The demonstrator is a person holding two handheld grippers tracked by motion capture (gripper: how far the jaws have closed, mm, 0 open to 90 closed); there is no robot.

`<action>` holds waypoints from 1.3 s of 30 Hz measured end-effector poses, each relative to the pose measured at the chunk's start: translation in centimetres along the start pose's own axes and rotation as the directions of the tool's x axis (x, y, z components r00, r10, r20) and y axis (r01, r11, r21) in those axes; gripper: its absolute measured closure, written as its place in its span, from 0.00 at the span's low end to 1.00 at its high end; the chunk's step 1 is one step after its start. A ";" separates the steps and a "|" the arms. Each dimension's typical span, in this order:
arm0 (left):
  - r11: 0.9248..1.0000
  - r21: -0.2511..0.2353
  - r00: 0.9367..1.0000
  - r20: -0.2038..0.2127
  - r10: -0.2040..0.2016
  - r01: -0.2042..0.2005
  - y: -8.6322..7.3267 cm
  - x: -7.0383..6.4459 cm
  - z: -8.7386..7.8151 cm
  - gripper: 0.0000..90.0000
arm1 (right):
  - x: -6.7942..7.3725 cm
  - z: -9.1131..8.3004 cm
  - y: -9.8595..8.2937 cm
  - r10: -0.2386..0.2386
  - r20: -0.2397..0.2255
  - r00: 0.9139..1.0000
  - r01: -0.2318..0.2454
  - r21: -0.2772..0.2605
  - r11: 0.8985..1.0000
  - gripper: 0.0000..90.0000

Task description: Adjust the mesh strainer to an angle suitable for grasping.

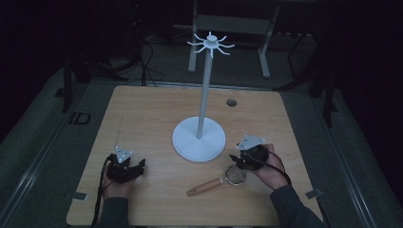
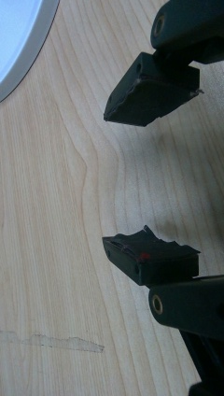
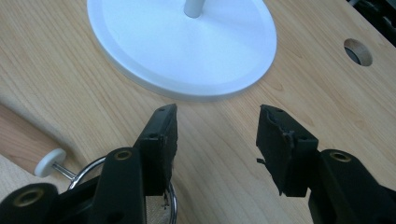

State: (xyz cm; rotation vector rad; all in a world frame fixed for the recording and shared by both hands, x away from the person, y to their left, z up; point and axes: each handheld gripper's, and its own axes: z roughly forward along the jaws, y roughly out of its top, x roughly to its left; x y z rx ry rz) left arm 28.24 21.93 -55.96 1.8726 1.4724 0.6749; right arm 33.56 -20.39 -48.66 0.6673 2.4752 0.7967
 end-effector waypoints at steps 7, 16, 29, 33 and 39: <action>1.000 -0.001 1.000 0.001 0.000 0.000 0.0 0.0 0.0 0.38 | 0.4 0.2 0.5 -0.028 -0.015 1.000 0.028 0.011 1.000 0.52; 1.000 0.000 1.000 0.001 0.001 -0.001 0.0 0.0 0.0 0.38 | 1.2 0.6 0.8 -0.067 -0.037 0.997 0.068 0.029 0.997 0.51; 1.000 -0.001 1.000 0.002 0.001 -0.001 0.0 0.0 0.0 0.38 | 2.7 1.1 1.0 -0.139 -0.105 0.985 0.145 0.053 0.988 0.53; 1.000 -0.001 1.000 0.001 0.001 -0.001 0.0 0.0 0.0 0.38 | 3.1 1.1 1.1 -0.156 -0.123 0.980 0.163 0.049 0.985 0.53; 1.000 0.001 1.000 0.001 0.001 -0.001 0.0 0.0 0.0 0.38 | 3.9 1.1 1.1 -0.175 -0.159 0.972 0.184 0.046 0.982 0.52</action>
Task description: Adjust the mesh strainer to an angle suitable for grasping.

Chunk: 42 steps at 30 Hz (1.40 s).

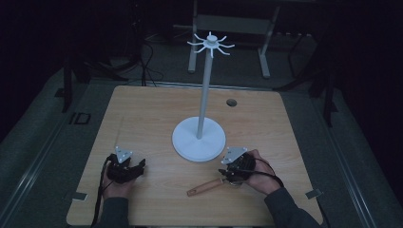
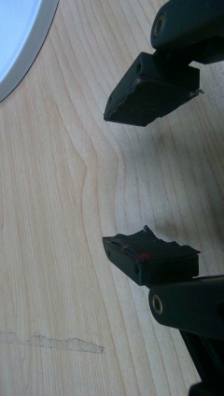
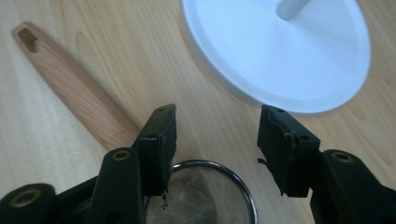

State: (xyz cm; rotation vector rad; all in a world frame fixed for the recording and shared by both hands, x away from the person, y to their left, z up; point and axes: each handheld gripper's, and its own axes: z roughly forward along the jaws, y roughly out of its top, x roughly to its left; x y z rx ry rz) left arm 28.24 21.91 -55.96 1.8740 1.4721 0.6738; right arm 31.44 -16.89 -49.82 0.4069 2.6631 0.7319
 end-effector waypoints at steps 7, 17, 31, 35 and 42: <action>1.000 0.001 1.000 0.001 0.001 -0.001 0.0 0.0 0.0 0.38 | 0.4 0.1 0.1 -0.006 -0.019 1.000 0.006 0.003 1.000 0.51; 1.000 0.006 1.000 0.001 0.005 -0.005 0.0 0.0 0.1 0.38 | 1.3 0.4 -0.1 -0.017 -0.080 0.997 0.018 0.007 1.000 0.50; 1.000 0.004 1.000 0.001 0.002 -0.002 0.0 0.0 0.0 0.38 | 3.1 2.2 -0.1 -0.065 -0.174 0.983 0.074 0.043 0.996 0.51; 1.000 0.002 1.000 0.000 0.001 -0.001 0.0 0.0 0.0 0.38 | 3.0 2.8 0.0 -0.061 -0.160 0.985 0.071 0.058 0.996 0.60; 1.000 0.001 1.000 -0.001 0.000 0.000 0.0 0.0 0.0 0.38 | 2.5 3.1 0.1 -0.034 -0.128 0.991 0.045 0.079 0.996 0.74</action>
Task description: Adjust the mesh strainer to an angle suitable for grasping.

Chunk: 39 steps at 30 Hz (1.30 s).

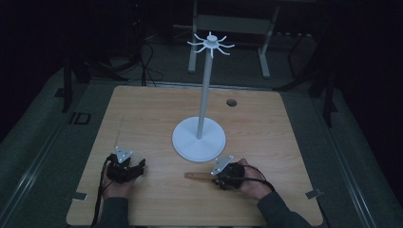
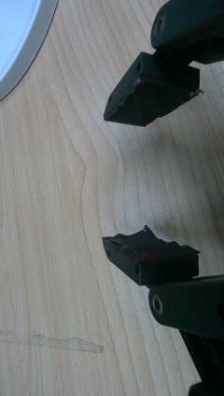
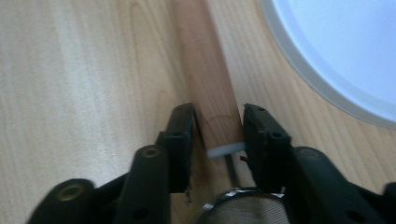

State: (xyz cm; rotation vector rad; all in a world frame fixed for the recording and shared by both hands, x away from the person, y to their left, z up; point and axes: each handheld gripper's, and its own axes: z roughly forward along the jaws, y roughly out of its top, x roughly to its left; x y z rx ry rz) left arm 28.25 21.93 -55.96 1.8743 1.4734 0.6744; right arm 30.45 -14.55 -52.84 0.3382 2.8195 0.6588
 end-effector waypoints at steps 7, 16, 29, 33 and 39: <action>1.000 0.000 1.000 0.001 -0.001 0.001 0.0 0.0 0.0 0.38 | -0.7 -0.2 -0.1 0.026 -0.005 1.000 -0.026 0.038 0.999 0.76; 1.000 0.000 1.000 0.002 -0.002 0.002 0.0 0.0 0.0 0.38 | -1.7 0.4 0.7 0.045 -0.055 0.997 -0.037 0.137 0.990 0.71; 1.000 0.000 1.000 0.001 -0.002 0.002 0.0 0.0 0.0 0.38 | -2.6 0.8 1.4 0.069 -0.139 0.988 -0.037 0.223 0.974 0.70; 1.000 0.001 1.000 0.002 -0.002 0.002 0.0 0.0 0.0 0.38 | -2.7 0.9 1.6 0.062 -0.142 0.988 -0.028 0.231 0.973 0.72; 1.000 -0.001 1.000 0.002 -0.004 0.004 0.0 0.0 0.0 0.38 | -2.7 0.8 1.6 0.056 -0.141 0.988 -0.023 0.224 0.974 0.78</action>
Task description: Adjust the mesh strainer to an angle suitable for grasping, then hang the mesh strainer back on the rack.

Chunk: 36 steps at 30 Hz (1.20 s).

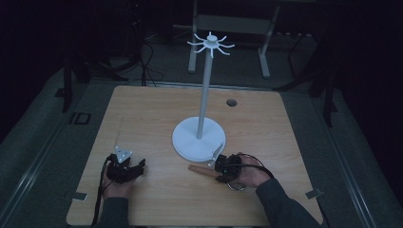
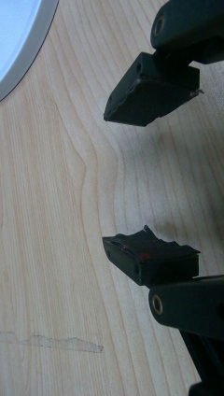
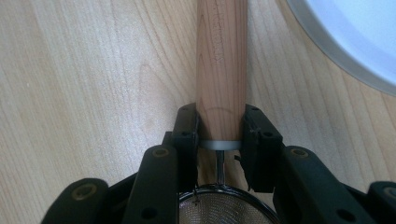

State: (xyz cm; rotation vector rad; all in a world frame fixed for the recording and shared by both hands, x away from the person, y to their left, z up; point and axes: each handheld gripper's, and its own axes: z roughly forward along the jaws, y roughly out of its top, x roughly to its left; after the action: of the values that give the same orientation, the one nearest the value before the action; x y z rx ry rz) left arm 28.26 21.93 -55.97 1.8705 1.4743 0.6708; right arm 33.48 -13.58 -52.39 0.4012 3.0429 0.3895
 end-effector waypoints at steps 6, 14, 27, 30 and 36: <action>1.000 0.003 1.000 -0.002 0.003 -0.003 0.0 0.0 0.0 0.38 | 0.0 -0.1 -0.6 0.002 -0.009 1.000 -0.002 -0.049 0.999 0.78; 1.000 0.004 1.000 -0.001 0.005 -0.005 0.0 0.0 0.1 0.38 | -0.2 -0.8 -1.4 0.030 -0.001 1.000 -0.030 -0.110 0.994 0.78; 1.000 0.000 1.000 -0.001 0.001 -0.001 0.0 0.0 0.0 0.38 | -0.6 -1.9 -1.9 0.070 0.022 0.997 -0.064 -0.206 0.976 0.78; 1.000 0.000 1.000 -0.002 0.001 -0.001 0.0 0.0 0.0 0.38 | -0.7 -2.1 -2.0 0.086 0.027 0.996 -0.078 -0.227 0.971 0.78; 1.000 0.000 1.000 -0.001 0.000 0.000 0.0 0.0 0.0 0.38 | -1.0 -2.5 -2.3 0.108 0.038 0.993 -0.094 -0.274 0.957 0.78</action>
State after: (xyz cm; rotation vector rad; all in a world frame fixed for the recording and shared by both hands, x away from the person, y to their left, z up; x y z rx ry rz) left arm 28.29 21.94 -55.99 1.8701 1.4753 0.6717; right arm 33.70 -16.58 -50.50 0.5401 2.8675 0.7780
